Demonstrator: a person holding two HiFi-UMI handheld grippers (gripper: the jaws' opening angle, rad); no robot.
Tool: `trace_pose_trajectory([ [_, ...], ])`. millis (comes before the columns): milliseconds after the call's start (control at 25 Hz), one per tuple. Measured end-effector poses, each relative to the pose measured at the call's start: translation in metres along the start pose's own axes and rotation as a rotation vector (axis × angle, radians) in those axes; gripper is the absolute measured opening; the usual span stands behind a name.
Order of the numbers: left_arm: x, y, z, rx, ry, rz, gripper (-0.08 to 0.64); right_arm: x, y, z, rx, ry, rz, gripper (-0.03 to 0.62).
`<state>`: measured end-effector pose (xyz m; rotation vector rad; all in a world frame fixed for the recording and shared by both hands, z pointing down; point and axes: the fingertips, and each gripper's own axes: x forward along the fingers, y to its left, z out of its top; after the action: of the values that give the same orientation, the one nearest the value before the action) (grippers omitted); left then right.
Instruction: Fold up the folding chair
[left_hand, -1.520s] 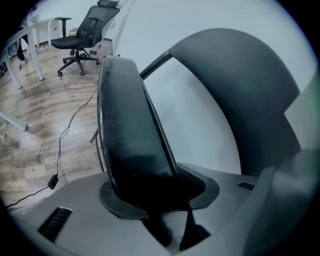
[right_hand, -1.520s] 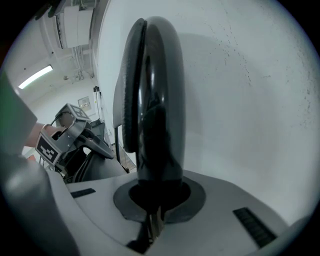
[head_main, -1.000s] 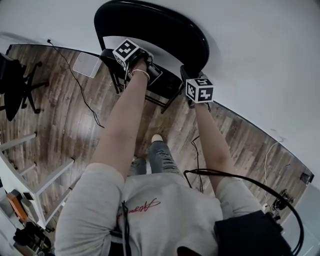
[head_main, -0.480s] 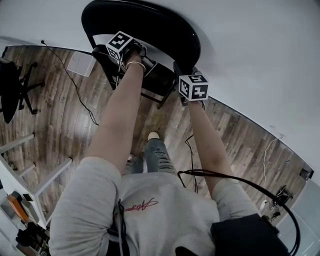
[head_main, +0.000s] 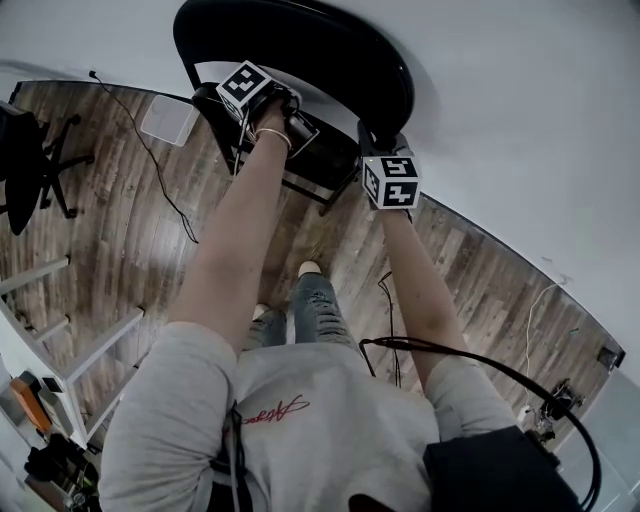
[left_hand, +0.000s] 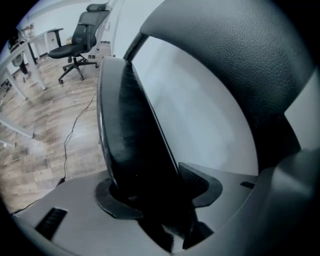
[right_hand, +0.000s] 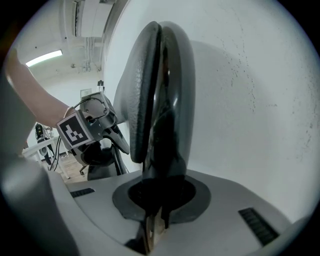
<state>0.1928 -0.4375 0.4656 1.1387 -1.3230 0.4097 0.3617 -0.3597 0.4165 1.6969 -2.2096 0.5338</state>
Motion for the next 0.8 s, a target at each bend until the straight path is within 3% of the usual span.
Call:
trace_pose_trajectory([
  [120,-0.014,-0.016,-0.006,0.006,0.018,-0.141,0.302,-0.002,-0.007,0.001,0.009,-0.029,-0.029,0.083],
  [200,-0.024,-0.017,0.0,0.017,-0.035,-0.218,0.305,-0.005,-0.012,0.004,0.004,-0.066,-0.044,0.196],
  [240,-0.031,-0.017,0.006,0.036,-0.079,-0.25,0.305,-0.008,-0.013,0.006,-0.023,-0.087,-0.049,0.223],
  [360,-0.056,-0.011,0.024,0.137,-0.229,-0.314,0.305,-0.021,-0.01,0.011,-0.135,-0.138,-0.084,0.232],
  [560,-0.103,0.038,0.028,0.313,-0.503,-0.313,0.304,-0.061,-0.003,0.006,-0.252,-0.156,-0.174,0.232],
  [680,-0.142,0.065,0.012,0.387,-0.604,-0.336,0.302,-0.101,0.011,0.01,-0.281,-0.178,-0.206,0.23],
  [800,-0.186,0.073,-0.008,0.481,-0.676,-0.366,0.281,-0.14,0.038,0.035,-0.271,-0.252,-0.183,0.23],
])
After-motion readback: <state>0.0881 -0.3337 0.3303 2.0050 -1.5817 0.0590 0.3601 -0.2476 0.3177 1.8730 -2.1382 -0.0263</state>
